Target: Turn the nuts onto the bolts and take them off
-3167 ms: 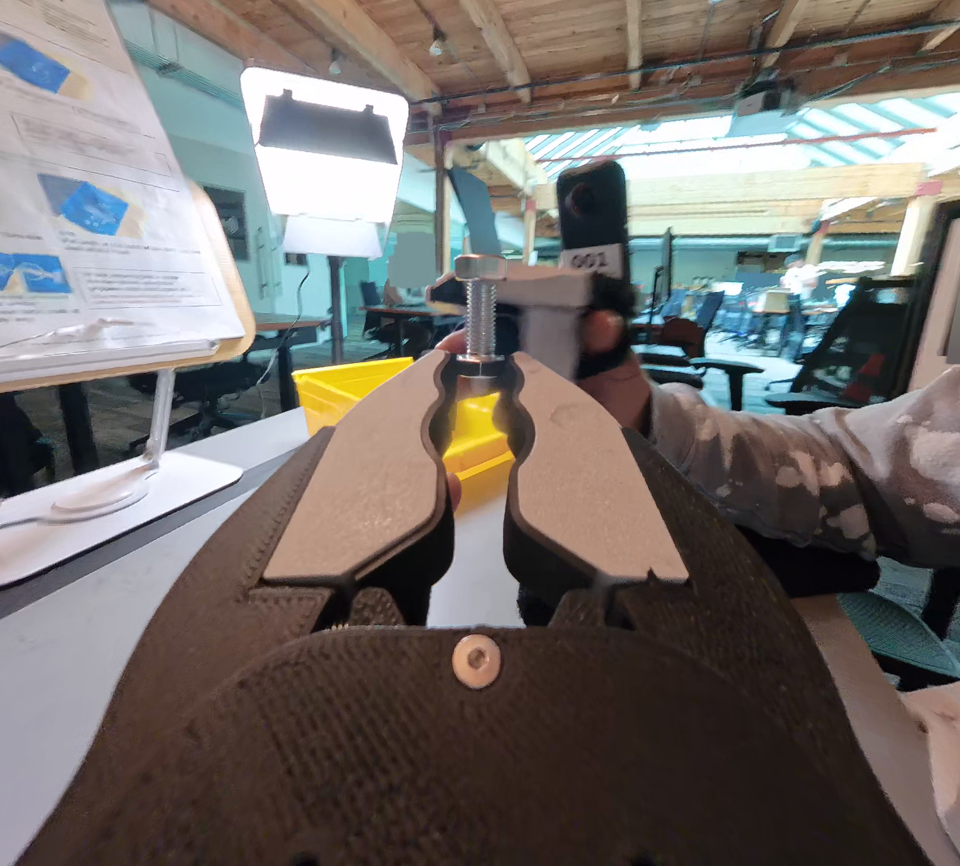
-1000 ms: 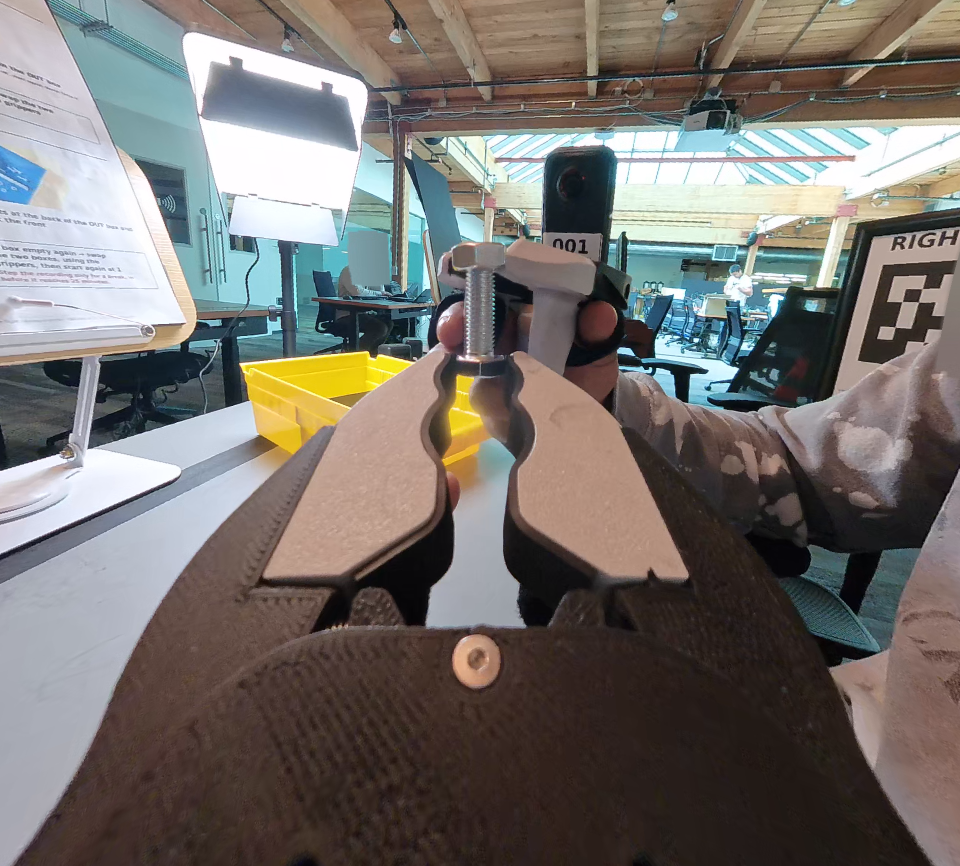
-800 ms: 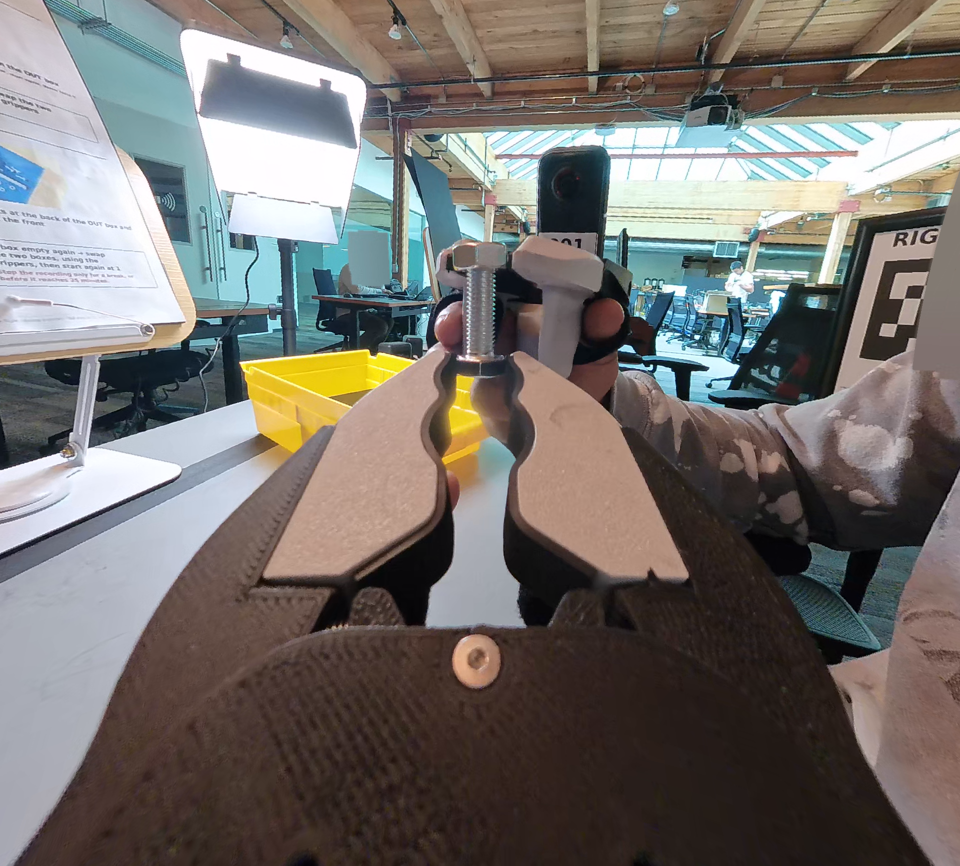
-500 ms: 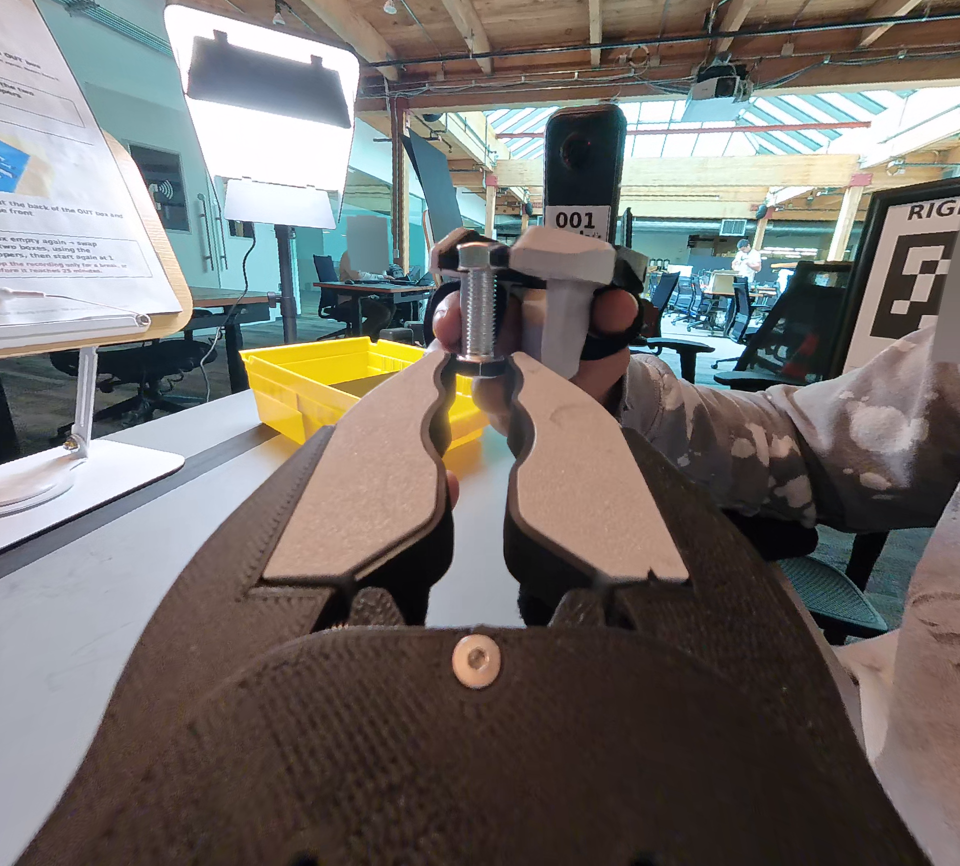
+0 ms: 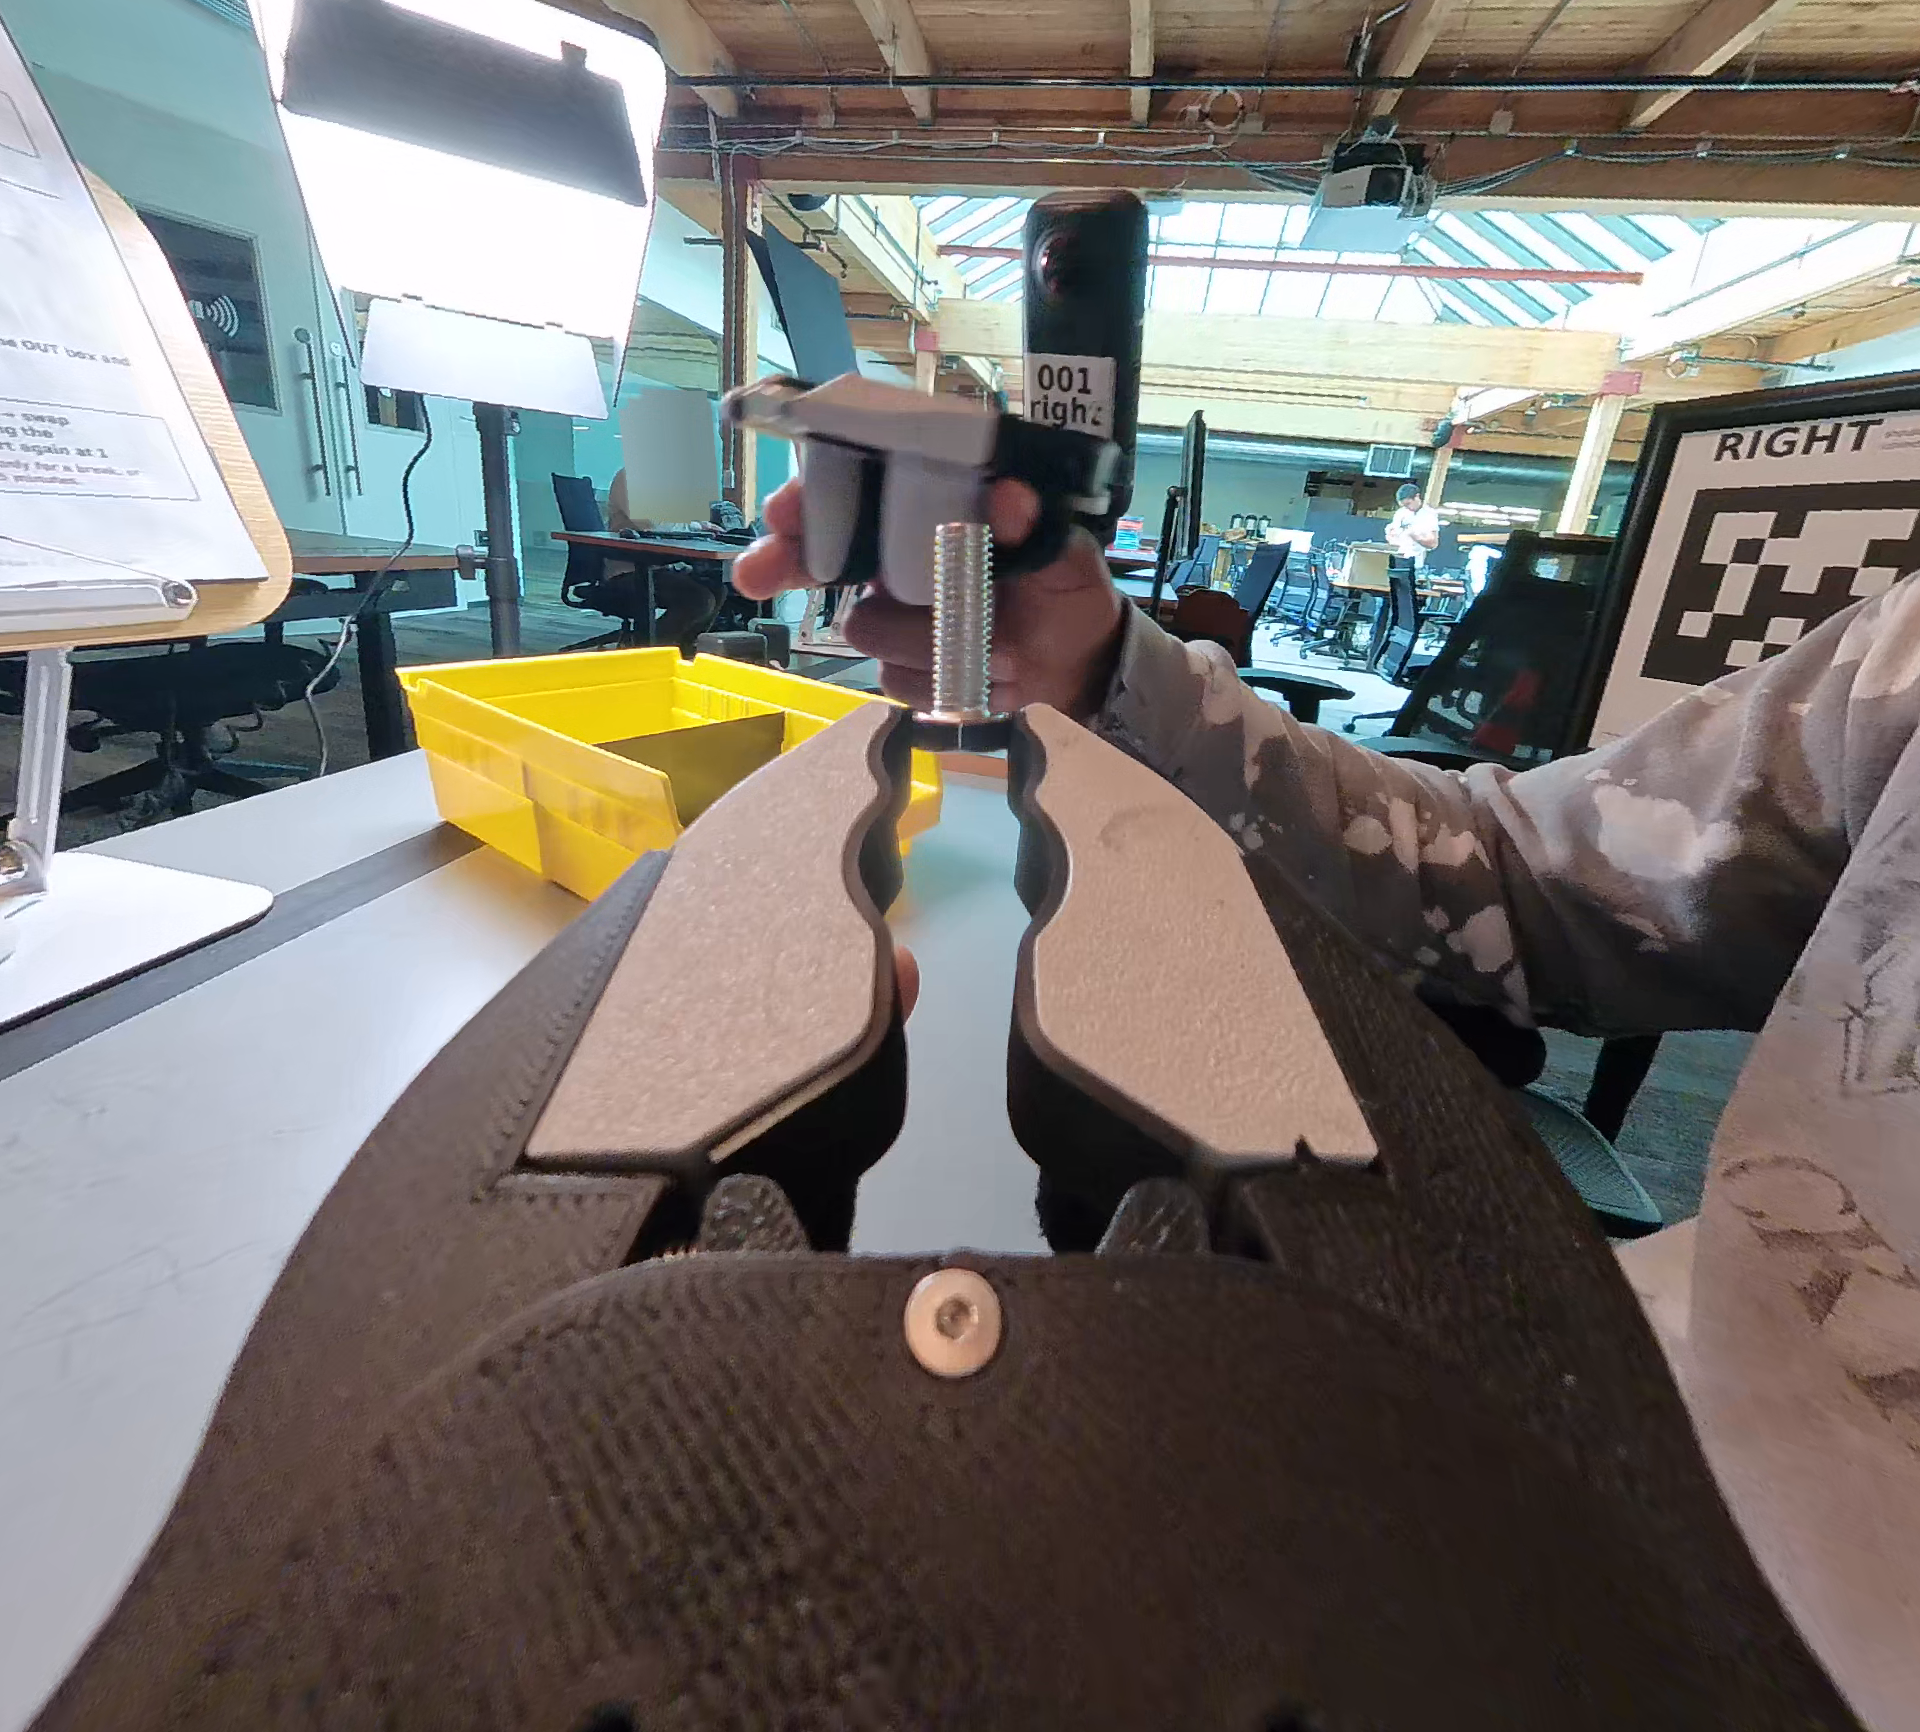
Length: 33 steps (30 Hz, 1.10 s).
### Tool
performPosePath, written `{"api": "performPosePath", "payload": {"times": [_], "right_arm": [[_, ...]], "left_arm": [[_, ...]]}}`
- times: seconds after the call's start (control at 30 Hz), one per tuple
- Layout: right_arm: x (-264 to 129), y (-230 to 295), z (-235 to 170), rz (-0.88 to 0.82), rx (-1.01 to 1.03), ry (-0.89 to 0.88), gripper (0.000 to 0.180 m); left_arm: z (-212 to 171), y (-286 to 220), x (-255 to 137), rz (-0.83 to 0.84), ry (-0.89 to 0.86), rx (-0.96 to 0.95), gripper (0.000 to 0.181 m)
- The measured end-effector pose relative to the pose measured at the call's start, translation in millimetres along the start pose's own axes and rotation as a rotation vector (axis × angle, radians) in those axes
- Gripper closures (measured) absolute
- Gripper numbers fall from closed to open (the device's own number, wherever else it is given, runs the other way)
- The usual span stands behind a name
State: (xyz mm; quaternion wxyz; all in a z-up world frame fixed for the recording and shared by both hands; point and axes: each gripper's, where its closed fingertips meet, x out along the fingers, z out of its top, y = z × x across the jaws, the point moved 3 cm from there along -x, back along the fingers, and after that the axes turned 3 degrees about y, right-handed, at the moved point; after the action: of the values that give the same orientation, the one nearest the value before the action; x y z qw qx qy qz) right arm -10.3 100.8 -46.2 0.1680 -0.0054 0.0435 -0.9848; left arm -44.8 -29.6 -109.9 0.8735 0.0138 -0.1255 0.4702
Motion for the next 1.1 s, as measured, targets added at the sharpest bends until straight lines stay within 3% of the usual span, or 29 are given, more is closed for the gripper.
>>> {"api": "performPosePath", "payload": {"times": [0.13,0.2,0.3,0.43,0.6,0.77,0.93,1.0,1.1], "right_arm": [[-51,-115,-51,-0.504,-0.061,0.305,0.160],[-82,-159,-92,-0.644,-0.016,0.499,0.160],[-95,-184,-145,-0.622,0.167,0.671,0.160],[-96,-203,-197,-0.621,0.174,0.939,0.160],[-92,-212,-228,-0.610,0.168,1.094,0.160],[-98,-214,-215,-0.646,0.147,1.044,0.146],[-89,-201,-130,-0.638,0.030,0.675,0.148],[-72,-169,-84,-0.510,-0.054,0.500,0.151],[-39,-89,-44,-0.136,-0.121,0.379,0.155]], "left_arm": [[-3,3,0,0.017,0.013,0.004,0.162],[-6,4,2,0.019,0.026,0.003,0.162],[-14,8,4,0.027,0.054,0.000,0.162],[-21,11,5,0.030,0.079,-0.009,0.162],[-25,16,3,0.042,0.091,-0.014,0.162],[-31,24,2,0.084,0.129,-0.037,0.162],[-36,32,0,0.141,0.179,-0.051,0.162],[-38,35,0,0.161,0.198,-0.054,0.162],[-46,37,0,0.183,0.263,-0.009,0.163]]}}
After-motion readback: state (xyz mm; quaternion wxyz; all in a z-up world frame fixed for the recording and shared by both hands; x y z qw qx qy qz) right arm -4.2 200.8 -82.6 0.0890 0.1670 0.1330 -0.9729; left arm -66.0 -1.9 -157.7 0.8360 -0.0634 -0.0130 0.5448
